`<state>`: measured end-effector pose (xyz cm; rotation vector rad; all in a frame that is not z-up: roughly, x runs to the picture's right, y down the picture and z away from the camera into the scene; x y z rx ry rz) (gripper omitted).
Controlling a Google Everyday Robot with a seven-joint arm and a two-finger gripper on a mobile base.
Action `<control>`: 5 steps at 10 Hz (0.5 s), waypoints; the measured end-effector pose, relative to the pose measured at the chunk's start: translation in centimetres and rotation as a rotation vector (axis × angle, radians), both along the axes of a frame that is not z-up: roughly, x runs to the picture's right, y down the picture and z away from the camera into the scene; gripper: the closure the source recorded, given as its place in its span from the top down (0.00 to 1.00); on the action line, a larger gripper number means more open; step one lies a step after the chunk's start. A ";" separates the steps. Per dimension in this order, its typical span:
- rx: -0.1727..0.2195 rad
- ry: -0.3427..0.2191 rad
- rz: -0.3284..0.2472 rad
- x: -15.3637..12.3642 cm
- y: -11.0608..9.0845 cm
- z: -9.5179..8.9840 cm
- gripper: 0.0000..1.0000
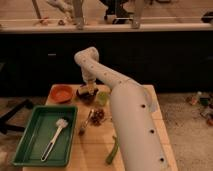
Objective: Wipe purple bowl with eraser
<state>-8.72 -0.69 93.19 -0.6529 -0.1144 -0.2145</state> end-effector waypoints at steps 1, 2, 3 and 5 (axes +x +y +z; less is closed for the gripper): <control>-0.001 0.008 0.001 0.3 0.1 -0.2 0.00; -0.001 0.011 -0.001 0.2 0.1 -0.3 0.00; -0.004 0.011 -0.006 -0.1 0.3 -0.4 0.00; -0.009 -0.005 -0.020 -2.2 0.9 -0.8 0.00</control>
